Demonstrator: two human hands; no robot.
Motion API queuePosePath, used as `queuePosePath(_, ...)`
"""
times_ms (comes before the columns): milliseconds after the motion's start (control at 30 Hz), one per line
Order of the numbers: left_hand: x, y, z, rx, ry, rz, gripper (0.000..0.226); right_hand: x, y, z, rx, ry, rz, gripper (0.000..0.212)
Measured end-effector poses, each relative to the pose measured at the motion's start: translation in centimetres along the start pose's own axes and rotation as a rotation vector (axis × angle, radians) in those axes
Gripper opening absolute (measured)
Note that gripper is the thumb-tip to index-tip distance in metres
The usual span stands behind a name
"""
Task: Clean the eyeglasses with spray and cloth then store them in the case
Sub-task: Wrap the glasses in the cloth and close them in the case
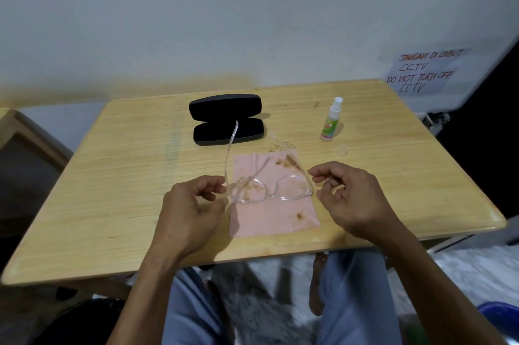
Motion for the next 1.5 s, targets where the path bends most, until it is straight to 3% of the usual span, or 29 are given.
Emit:
queuePosePath(267,1.6,-0.3,3.3,0.024,0.186,0.017,0.013,1.0,-0.6,3.6,-0.033,0.115,-0.092,0.013)
queuePosePath(533,-1.4,1.0,8.3,-0.124,0.08,0.214,0.019,-1.8,-0.2,8.5,-0.07,0.041,-0.237,0.017)
queuePosePath(733,-2.7,0.6,9.6,-0.07,-0.016,0.235,0.018,-2.6,0.6,9.6,-0.131,-0.01,-0.315,0.019)
queuePosePath(1033,-2.8,1.0,9.4,-0.106,0.011,0.206,0.007,-2.8,0.3,9.4,-0.086,-0.041,-0.253,0.007)
queuePosePath(1233,-0.2,0.6,7.4,0.04,-0.159,-0.232,0.012,-0.1,-0.2,7.1,-0.093,-0.125,0.049,0.01)
queuePosePath(1500,0.8,-0.4,6.0,0.009,-0.437,-0.131,0.019,1.5,-0.3,5.3,-0.101,-0.385,0.008,0.013)
Point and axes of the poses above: each hand's wrist, its own z-axis towards the middle knuckle, its own x-axis out of the back of the hand, y = z × x, the point moved 1 cm from there along z, towards the middle knuckle, and after that the axes turned 7 degrees about z, right-handed, at the moved point
